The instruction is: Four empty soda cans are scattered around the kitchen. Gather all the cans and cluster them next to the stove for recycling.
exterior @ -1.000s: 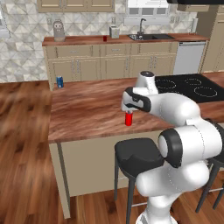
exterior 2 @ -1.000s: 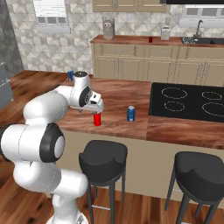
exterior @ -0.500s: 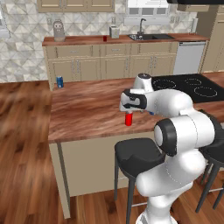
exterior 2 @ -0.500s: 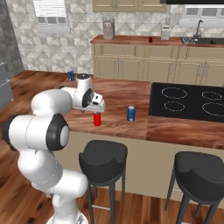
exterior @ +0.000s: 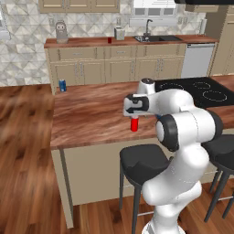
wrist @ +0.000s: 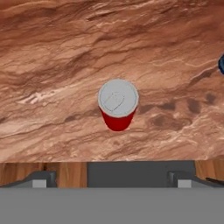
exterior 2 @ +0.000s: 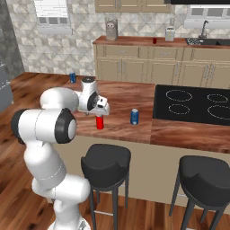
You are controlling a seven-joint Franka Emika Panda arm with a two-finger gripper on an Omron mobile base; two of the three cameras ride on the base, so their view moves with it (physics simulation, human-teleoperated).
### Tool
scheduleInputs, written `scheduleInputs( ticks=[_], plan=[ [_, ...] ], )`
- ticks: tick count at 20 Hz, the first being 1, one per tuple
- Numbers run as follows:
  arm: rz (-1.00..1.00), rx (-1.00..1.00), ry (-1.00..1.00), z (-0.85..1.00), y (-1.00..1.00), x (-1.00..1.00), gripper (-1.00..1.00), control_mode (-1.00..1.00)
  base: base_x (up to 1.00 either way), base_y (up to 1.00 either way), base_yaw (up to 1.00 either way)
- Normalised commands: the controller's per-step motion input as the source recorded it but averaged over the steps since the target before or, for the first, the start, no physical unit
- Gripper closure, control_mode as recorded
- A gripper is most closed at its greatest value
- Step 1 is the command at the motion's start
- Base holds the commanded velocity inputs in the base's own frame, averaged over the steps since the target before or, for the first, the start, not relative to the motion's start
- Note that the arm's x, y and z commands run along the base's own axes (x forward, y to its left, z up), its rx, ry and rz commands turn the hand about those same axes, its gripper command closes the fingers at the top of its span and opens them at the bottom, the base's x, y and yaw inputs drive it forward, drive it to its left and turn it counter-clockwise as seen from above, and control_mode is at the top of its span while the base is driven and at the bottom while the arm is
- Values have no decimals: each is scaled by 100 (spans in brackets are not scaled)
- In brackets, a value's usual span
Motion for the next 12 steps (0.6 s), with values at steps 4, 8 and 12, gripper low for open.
scheduleInputs(
  ticks=[4, 8, 12],
  plan=[
    [0, 0, 0, -16, -1, 37, -100, -100, 0, 0, 0],
    [0, 0, 0, -17, 0, 33, -100, -100, 0, 0, 0],
    [0, 0, 0, -18, 0, 30, -100, -100, 0, 0, 0]
  ],
)
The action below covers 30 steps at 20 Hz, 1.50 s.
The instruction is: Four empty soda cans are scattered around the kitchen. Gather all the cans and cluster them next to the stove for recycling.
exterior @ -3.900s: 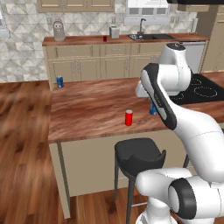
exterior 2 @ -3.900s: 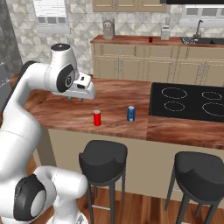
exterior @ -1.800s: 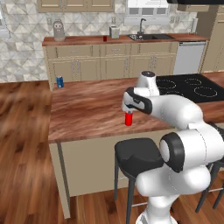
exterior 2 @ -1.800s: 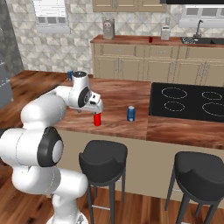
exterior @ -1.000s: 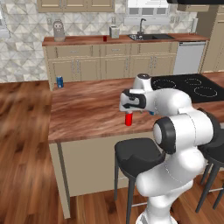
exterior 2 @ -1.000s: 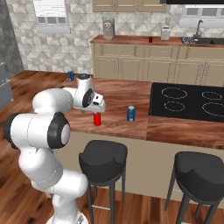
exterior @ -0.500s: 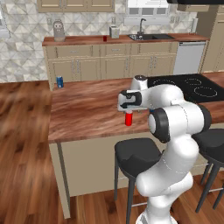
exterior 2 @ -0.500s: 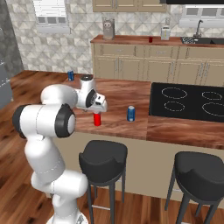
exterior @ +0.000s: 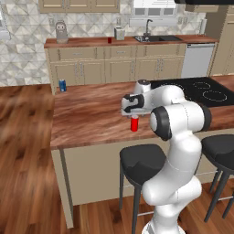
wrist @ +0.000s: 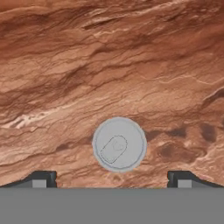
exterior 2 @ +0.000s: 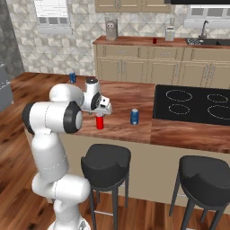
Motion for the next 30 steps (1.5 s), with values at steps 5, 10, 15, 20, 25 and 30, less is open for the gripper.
scheduleInputs(
  ticks=[5, 10, 15, 20, 25, 30],
  plan=[
    [0, 0, 0, -20, 0, 20, -100, -100, 0, 0, 0],
    [0, 0, 0, -18, 0, 9, -100, -100, 0, 0, 0],
    [0, 0, 0, -15, 0, 6, -100, -100, 0, 0, 0],
    [0, 0, 0, -16, 0, 5, -100, -100, 0, 0, 0],
    [0, 0, 0, -10, 0, 1, 100, -100, 0, 0, 0],
    [0, 0, 1, 0, 0, 0, 100, -100, 0, 0, 0]
  ],
)
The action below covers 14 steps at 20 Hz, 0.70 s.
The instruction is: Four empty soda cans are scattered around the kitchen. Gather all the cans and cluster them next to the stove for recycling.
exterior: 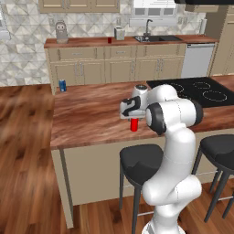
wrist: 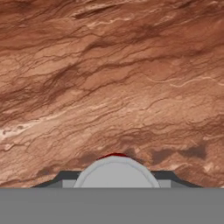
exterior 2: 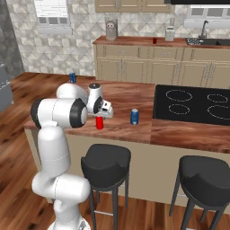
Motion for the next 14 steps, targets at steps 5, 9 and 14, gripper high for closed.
scheduleInputs(
  ticks=[5, 9, 14],
  plan=[
    [0, 0, -7, 33, 0, -2, 100, -100, 0, 0, 0],
    [0, 0, -6, 44, 0, -9, 100, -100, 0, 0, 0],
    [0, 0, -8, 53, -1, -30, 100, -100, 0, 0, 0]
  ],
)
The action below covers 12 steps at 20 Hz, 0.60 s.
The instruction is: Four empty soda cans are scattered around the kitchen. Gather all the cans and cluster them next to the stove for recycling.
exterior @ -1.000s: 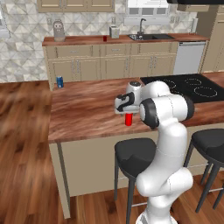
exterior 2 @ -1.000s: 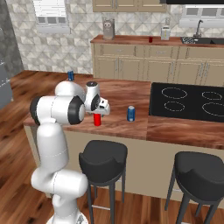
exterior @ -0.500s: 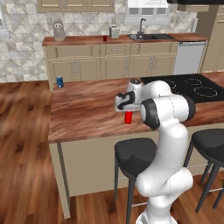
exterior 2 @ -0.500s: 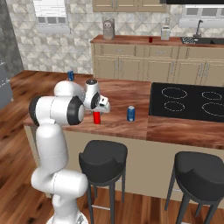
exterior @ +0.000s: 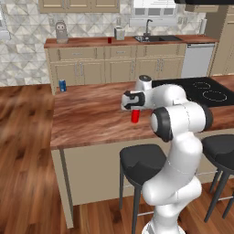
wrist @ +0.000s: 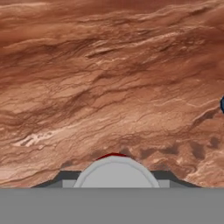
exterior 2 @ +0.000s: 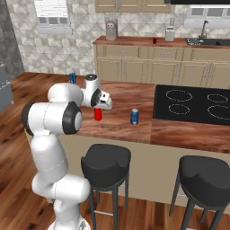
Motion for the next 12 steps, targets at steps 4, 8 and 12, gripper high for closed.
scheduleInputs(
  ticks=[4, 8, 12],
  plan=[
    [0, 0, -6, 35, -12, -77, 100, -100, 0, 0, 0],
    [0, 0, -7, 34, -28, -79, 100, -100, 0, 0, 0],
    [0, 0, -3, 44, -21, -61, 100, -100, 0, 0, 0]
  ],
)
